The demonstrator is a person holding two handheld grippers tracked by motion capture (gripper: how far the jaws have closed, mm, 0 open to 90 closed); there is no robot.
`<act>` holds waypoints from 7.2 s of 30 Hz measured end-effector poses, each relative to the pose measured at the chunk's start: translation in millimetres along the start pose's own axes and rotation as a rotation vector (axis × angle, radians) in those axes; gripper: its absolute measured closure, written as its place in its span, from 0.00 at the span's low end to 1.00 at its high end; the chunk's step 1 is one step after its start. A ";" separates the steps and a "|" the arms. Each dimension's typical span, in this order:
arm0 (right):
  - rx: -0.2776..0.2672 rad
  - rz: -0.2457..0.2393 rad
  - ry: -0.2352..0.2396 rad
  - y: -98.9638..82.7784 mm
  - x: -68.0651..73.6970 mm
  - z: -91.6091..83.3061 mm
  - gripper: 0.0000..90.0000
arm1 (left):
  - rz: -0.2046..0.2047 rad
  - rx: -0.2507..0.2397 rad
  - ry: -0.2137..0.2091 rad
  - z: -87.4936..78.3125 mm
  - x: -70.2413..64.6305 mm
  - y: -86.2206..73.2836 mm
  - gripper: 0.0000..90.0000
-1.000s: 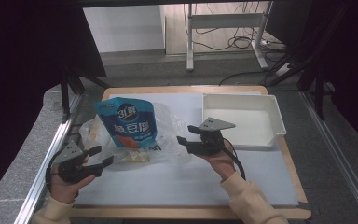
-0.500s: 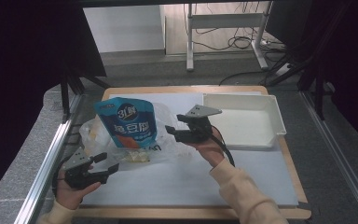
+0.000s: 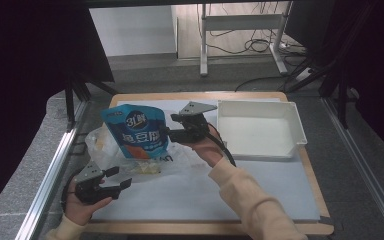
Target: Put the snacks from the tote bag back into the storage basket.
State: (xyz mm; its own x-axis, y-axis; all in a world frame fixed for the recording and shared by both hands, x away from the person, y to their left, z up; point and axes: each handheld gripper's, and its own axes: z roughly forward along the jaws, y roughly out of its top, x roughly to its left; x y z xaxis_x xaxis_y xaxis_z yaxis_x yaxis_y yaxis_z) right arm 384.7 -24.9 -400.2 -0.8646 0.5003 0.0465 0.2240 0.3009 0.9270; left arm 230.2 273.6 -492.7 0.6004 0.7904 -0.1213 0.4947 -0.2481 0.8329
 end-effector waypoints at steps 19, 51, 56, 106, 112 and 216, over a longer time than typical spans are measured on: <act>-0.017 0.019 0.104 7.1 -7.1 34.1 0.75 | -0.004 0.008 -0.002 0.8 2.0 -2.4 0.35; -0.045 -0.023 0.150 4.5 -9.3 37.4 0.98 | -0.007 0.018 -0.004 1.6 2.1 -2.8 0.36; -0.052 -0.018 0.148 4.6 -8.4 38.2 0.98 | -0.006 0.014 -0.006 1.1 1.9 -3.3 0.36; -0.232 0.018 0.210 50.6 6.2 7.1 0.99 | -0.003 0.045 -0.021 10.5 0.2 -8.0 0.36; -0.272 0.015 0.205 62.4 5.0 -10.1 0.99 | -0.007 0.044 -0.020 10.9 0.4 -8.2 0.36; -0.367 0.131 -0.300 16.5 -144.1 -202.5 0.99 | -0.019 0.059 0.006 13.6 4.4 -9.5 0.36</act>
State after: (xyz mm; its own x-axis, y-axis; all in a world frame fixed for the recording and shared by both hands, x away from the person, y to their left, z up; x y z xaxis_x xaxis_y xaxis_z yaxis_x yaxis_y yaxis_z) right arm 421.9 -256.4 -316.2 -0.6598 0.7430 0.1121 0.1019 -0.0593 0.9930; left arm 236.7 271.8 -508.5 0.5869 0.7986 -0.1337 0.5422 -0.2649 0.7974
